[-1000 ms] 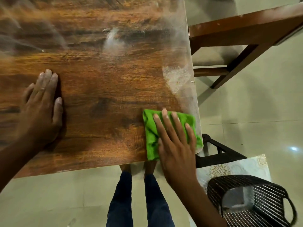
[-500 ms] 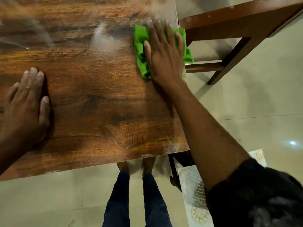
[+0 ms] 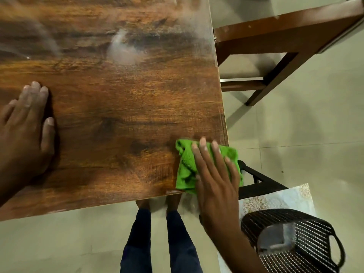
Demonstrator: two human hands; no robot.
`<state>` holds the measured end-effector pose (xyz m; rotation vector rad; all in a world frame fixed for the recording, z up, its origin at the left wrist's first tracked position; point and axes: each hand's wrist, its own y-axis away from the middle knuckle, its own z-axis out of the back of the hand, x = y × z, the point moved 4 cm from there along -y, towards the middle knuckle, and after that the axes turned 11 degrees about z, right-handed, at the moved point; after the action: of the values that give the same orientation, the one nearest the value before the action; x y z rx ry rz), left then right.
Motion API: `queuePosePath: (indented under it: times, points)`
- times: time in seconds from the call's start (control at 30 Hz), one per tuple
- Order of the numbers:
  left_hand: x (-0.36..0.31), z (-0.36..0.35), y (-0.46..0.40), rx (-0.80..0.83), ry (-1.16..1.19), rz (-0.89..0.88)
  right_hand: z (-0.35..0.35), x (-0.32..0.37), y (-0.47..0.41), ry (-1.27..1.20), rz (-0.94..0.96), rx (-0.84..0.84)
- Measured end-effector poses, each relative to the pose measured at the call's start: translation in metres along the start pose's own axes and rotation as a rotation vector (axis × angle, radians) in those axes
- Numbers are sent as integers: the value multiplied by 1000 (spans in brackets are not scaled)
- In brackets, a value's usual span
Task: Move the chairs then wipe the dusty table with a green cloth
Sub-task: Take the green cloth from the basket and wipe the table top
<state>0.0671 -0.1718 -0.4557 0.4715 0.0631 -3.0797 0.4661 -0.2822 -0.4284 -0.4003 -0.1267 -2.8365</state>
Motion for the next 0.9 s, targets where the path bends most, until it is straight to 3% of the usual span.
queuePosePath:
  times: [0.13,0.3,0.43,0.57,0.67,0.9]
  points:
    - [-7,2,2,-2,-31,-27,-21,50,18,28,145,59]
    - [-11,2,2,25,28,77,-33,111,-16,28,255,89]
    - [16,-6,-5,27,-180,179,-23,60,-10,76,89,72]
    - [-65,0,10,-37,1,192,-7,-1,-14,68,-74,22]
    - [-130,-13,17,-30,79,225,-3,-15,-57,57,-1,-16]
    - [-135,-25,18,29,-13,262,8,-39,-230,81,111,-156]
